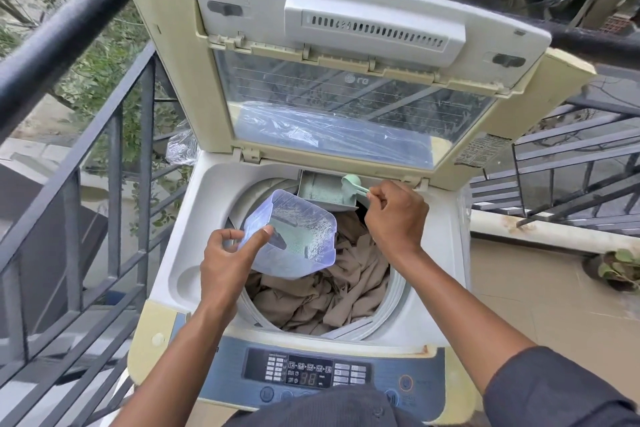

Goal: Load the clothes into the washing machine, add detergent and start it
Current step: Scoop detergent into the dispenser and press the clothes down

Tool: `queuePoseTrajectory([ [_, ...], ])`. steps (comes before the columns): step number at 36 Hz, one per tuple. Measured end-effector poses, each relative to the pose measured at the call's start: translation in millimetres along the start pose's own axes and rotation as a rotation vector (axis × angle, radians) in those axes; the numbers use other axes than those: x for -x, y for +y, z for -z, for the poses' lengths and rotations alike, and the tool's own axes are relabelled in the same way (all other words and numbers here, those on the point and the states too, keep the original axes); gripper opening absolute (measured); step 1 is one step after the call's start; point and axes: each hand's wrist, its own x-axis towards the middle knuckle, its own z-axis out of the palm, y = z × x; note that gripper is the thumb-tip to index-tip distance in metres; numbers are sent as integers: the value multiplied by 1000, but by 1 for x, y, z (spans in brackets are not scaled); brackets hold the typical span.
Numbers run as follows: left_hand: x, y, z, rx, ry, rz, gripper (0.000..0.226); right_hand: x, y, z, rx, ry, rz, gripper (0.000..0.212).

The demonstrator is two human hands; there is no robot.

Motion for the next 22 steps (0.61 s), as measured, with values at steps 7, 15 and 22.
queuePoseTrajectory([
  [7, 2, -1, 4, 20, 6, -1, 78, -2, -20, -14, 21, -21, 195, 12],
  [15, 2, 0, 10, 59, 15, 21, 79, -5, -34, -16, 171, -55, 435, 24],
  [22, 4, -1, 10, 74, 14, 16, 77, -8, -32, -8, 255, -58, 549, 33],
])
